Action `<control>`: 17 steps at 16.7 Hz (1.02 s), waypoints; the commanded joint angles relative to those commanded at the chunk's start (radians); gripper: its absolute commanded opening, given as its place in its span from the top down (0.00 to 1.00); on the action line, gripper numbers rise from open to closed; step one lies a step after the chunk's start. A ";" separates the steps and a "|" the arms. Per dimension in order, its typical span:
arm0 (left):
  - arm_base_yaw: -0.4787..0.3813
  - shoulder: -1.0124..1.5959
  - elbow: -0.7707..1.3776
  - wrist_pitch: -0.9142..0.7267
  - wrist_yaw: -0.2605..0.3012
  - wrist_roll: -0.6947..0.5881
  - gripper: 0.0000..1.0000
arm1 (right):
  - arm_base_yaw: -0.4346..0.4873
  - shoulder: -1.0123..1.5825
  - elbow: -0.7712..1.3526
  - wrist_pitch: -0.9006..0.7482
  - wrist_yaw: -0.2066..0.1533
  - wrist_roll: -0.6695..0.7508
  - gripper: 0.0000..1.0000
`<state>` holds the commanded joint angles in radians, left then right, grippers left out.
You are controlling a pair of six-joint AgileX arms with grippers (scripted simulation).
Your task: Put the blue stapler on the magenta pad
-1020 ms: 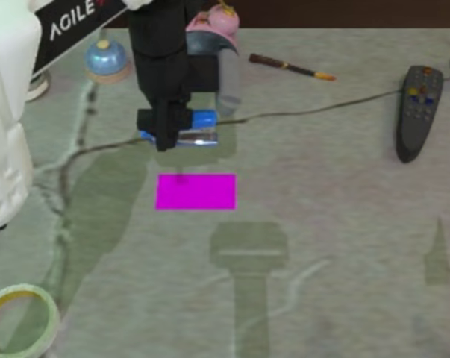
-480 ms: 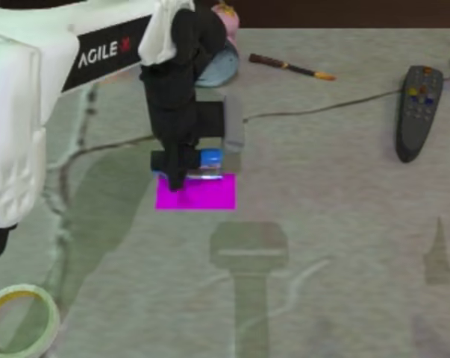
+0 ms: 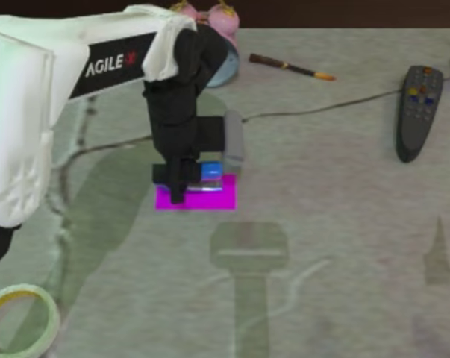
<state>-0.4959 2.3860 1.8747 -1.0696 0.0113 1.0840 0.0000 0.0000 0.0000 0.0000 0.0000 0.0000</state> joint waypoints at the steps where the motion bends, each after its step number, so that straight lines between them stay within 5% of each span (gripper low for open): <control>1: 0.000 0.000 0.000 0.000 0.000 0.000 0.85 | 0.000 0.000 0.000 0.000 0.000 0.000 0.00; 12: 0.000 0.000 0.000 0.000 0.000 0.000 0.02 | 0.000 0.000 0.000 0.000 0.000 0.000 0.00; 17: 0.000 0.000 0.000 0.000 0.000 0.000 0.00 | 0.000 0.000 0.000 0.000 0.000 0.000 0.00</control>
<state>-0.4959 2.3860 1.8747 -1.0696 0.0113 1.0840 0.0000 0.0000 0.0000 0.0000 0.0000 0.0000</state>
